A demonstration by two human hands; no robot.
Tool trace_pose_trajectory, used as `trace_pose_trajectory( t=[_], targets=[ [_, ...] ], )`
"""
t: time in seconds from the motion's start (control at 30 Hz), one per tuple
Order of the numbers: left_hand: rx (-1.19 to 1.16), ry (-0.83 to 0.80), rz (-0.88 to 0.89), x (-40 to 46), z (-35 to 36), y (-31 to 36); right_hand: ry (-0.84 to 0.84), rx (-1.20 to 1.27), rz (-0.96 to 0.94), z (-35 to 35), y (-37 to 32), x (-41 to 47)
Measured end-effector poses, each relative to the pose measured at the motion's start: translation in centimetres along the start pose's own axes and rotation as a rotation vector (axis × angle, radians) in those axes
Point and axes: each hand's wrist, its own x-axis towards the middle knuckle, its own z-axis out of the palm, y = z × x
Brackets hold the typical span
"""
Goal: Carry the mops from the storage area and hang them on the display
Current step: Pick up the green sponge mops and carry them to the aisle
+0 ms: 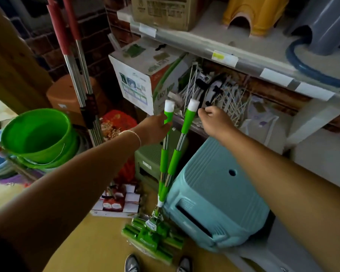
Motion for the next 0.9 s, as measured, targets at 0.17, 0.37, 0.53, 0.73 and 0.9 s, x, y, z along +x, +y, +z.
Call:
trace_pose_trajectory(
  t=[0.17, 0.37, 0.53, 0.73, 0.9],
  targets=[
    [-0.007, -0.052, 0.022, 2.8, 1.4, -1.0, -0.043, -0.007, 0.103, 3.2, 0.9, 1.9],
    [0.03, -0.134, 0.064, 5.0, 4.6, -1.7, -0.037, -0.026, 0.202, 5.8, 2.9, 4.8],
    [0.006, -0.154, 0.057, 6.0, 7.0, -3.0, -0.029, 0.095, 0.252, 8.0, 3.4, 7.1],
    [0.006, -0.194, 0.022, 5.4, 7.8, -5.2, -0.002, 0.485, 0.287, 9.9, 3.4, 9.6],
    [0.001, -0.192, 0.025, 4.4, 7.7, -7.2, 0.081, 0.422, 0.275, 11.5, 3.2, 7.7]
  ],
)
